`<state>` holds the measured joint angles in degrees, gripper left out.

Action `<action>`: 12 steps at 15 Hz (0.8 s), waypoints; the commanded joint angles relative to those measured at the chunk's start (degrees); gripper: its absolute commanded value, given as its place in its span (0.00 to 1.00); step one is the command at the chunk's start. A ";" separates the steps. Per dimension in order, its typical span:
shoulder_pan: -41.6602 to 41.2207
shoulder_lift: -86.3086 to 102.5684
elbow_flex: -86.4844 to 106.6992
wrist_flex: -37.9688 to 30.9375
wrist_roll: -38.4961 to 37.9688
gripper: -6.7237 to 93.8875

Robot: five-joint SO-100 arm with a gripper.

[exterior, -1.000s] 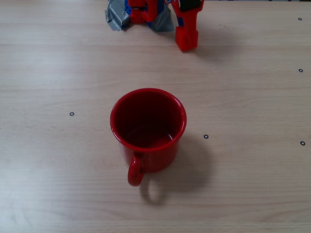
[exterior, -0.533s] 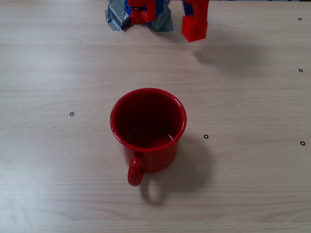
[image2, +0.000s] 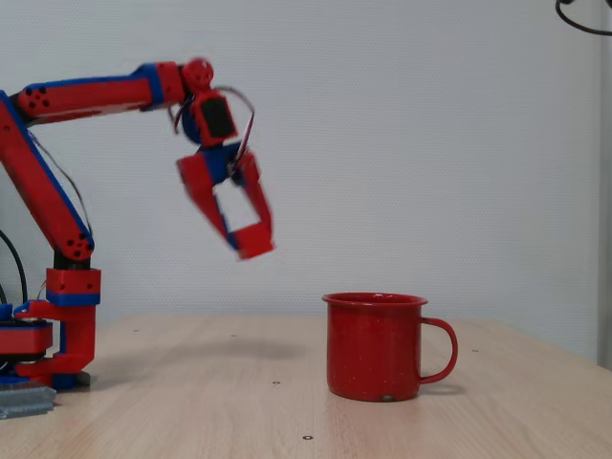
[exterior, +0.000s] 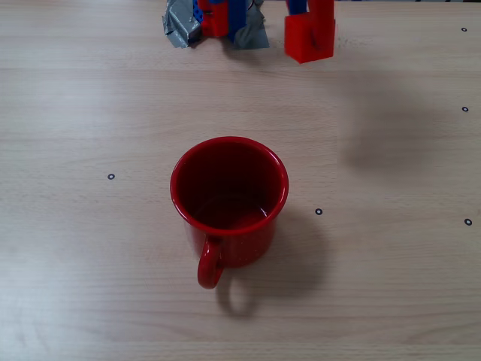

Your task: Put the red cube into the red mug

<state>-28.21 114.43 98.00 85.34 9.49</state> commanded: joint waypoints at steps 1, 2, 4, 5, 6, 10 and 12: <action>4.57 -0.35 -9.76 2.02 -2.46 0.07; 7.12 -1.76 -13.36 2.81 -3.87 0.07; 10.46 -5.19 -21.09 4.31 -6.86 0.07; 11.69 -6.50 -23.55 4.75 -7.47 0.07; 13.01 -7.56 -24.87 4.57 -8.26 0.07; 19.16 -12.30 -24.79 -0.88 -9.84 0.07; 21.09 -13.80 -19.95 -6.68 -8.35 0.07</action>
<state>-7.38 98.88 77.61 80.77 0.53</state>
